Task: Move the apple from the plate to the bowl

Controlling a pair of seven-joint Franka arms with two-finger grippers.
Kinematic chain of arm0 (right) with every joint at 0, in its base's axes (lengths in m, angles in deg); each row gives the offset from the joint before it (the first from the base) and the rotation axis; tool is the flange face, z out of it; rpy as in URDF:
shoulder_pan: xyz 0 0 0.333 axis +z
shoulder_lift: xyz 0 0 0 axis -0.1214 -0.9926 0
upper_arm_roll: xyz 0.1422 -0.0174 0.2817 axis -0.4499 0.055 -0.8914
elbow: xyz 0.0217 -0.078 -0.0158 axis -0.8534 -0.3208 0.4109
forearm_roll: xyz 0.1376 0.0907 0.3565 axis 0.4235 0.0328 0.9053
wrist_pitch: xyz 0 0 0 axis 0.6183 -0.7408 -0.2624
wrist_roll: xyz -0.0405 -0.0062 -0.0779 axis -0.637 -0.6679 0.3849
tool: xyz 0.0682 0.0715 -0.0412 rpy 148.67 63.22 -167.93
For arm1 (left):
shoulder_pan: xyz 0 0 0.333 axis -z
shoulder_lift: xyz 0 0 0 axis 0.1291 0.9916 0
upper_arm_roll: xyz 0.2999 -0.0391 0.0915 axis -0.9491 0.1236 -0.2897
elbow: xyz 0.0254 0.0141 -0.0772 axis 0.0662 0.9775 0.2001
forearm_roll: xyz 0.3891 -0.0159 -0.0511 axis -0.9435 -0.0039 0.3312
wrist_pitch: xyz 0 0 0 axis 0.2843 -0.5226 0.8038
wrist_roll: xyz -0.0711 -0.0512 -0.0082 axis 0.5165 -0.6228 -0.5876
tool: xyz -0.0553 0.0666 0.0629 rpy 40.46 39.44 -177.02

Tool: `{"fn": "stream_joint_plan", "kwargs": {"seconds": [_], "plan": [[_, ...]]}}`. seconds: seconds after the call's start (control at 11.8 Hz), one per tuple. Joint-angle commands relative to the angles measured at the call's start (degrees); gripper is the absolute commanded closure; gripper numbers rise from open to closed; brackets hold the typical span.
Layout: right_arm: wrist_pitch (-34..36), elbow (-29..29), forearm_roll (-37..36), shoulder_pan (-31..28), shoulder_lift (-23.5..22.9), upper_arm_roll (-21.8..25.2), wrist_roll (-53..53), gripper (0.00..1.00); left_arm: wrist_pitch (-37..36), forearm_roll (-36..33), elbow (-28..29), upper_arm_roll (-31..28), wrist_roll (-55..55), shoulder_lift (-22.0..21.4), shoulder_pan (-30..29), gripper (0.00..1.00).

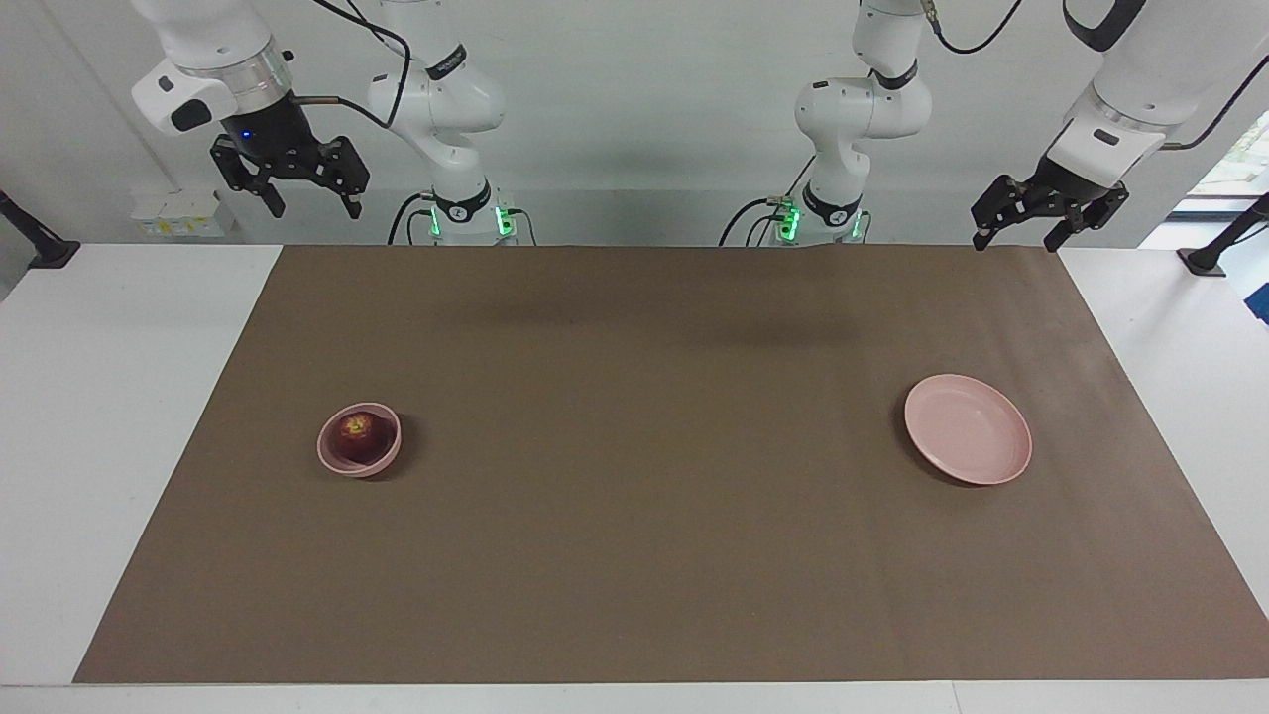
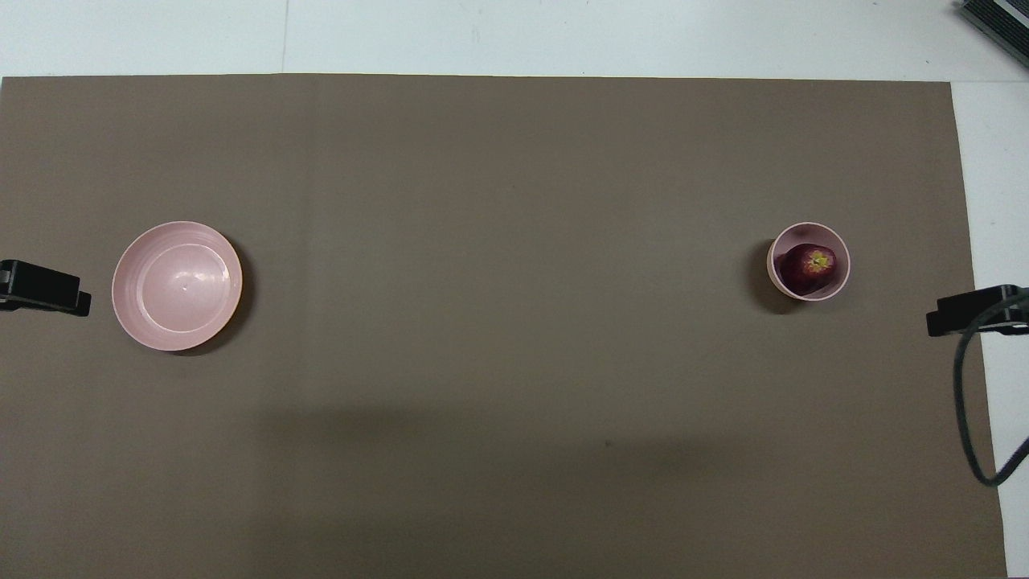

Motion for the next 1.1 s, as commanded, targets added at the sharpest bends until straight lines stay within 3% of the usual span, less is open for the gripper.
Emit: {"fn": "stream_joint_plan", "kwargs": {"seconds": [0.0,1.01], "plan": [[-1.6,-2.2,0.7,-0.6,1.4,-0.2,1.5,0.0,-0.8,-0.3,-0.2,0.2,-0.3,0.0,-0.3,0.0],[-3.2,-3.1,1.0,-0.3,1.5,-0.2,0.9,0.0,-0.8,-0.3,-0.2,0.2,-0.3,0.0,-0.3,0.0]]}}
